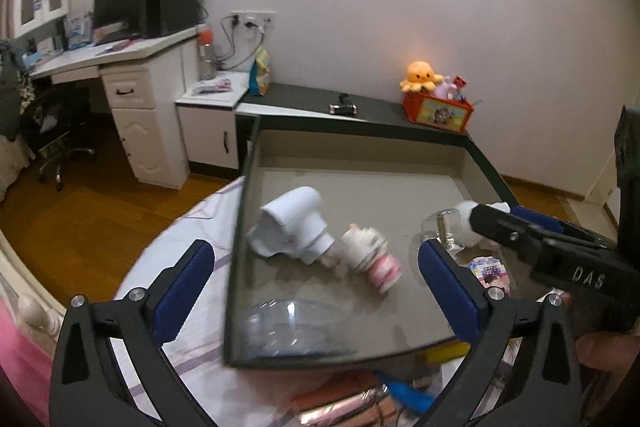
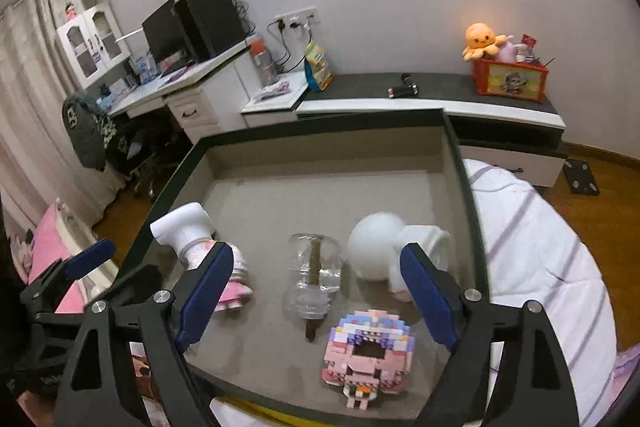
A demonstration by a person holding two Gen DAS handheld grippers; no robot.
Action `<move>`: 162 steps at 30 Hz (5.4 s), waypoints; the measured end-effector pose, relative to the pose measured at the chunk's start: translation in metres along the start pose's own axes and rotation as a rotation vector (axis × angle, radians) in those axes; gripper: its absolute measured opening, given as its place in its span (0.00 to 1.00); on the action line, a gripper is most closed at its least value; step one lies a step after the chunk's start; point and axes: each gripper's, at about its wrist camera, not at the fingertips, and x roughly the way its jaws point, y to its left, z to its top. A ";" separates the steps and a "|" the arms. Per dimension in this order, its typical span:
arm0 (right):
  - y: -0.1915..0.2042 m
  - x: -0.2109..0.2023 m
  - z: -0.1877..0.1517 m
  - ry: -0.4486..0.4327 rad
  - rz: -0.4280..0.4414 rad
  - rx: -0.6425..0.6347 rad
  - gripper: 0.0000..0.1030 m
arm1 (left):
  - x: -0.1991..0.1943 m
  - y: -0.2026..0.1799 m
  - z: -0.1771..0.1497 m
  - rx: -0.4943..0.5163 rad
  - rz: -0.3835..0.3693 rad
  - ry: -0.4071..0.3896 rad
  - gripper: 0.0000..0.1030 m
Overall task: Organize rigid objects
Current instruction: 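Place Hello Kitty figure in box with left tool while right tool places bottle, then withdraw both tools from the box back over the remaining items, then grasp pig doll with left tool while right tool grasps blue toothpaste box, then lower pig doll into box with left tool while right tool drops toothpaste box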
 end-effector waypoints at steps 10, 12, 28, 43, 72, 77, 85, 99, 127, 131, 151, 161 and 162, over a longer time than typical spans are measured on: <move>0.001 -0.050 -0.019 -0.047 -0.036 0.058 0.85 | -0.067 0.017 -0.018 -0.024 0.008 -0.072 1.00; 0.004 -0.066 -0.024 -0.067 -0.033 0.060 0.85 | -0.083 0.016 -0.025 -0.018 0.009 -0.086 1.00; 0.038 -0.188 -0.086 -0.251 -0.152 -0.018 0.85 | -0.159 0.004 -0.079 -0.027 0.019 -0.101 1.00; 0.049 -0.229 -0.132 -0.278 -0.228 -0.026 0.85 | -0.209 -0.013 -0.106 0.014 0.011 -0.145 1.00; 0.054 -0.241 -0.138 -0.263 -0.229 -0.044 0.85 | -0.213 -0.020 -0.121 0.037 0.009 -0.122 1.00; 0.049 -0.226 -0.136 -0.229 -0.236 -0.042 0.85 | -0.197 -0.021 -0.123 0.042 0.006 -0.079 1.00; 0.036 -0.190 -0.137 -0.139 -0.238 -0.041 0.85 | -0.161 -0.025 -0.130 0.046 0.000 0.008 1.00; -0.004 -0.111 -0.135 0.039 -0.232 -0.029 0.85 | -0.076 -0.051 -0.134 0.092 -0.013 0.170 1.00; 0.007 -0.039 -0.129 0.165 -0.099 -0.205 0.21 | -0.043 -0.041 -0.134 0.062 -0.110 0.218 0.44; 0.007 -0.049 -0.136 0.160 -0.069 -0.163 0.21 | -0.051 -0.040 -0.137 0.061 -0.111 0.212 0.44; 0.027 -0.097 -0.135 0.089 -0.005 -0.132 0.21 | -0.096 -0.028 -0.132 0.048 -0.119 0.137 0.44; 0.036 -0.109 -0.106 0.020 0.002 -0.166 0.21 | -0.112 -0.030 -0.095 0.078 -0.119 0.044 0.44; 0.037 -0.109 -0.102 0.014 0.000 -0.171 0.21 | -0.111 -0.030 -0.089 0.080 -0.119 0.036 0.44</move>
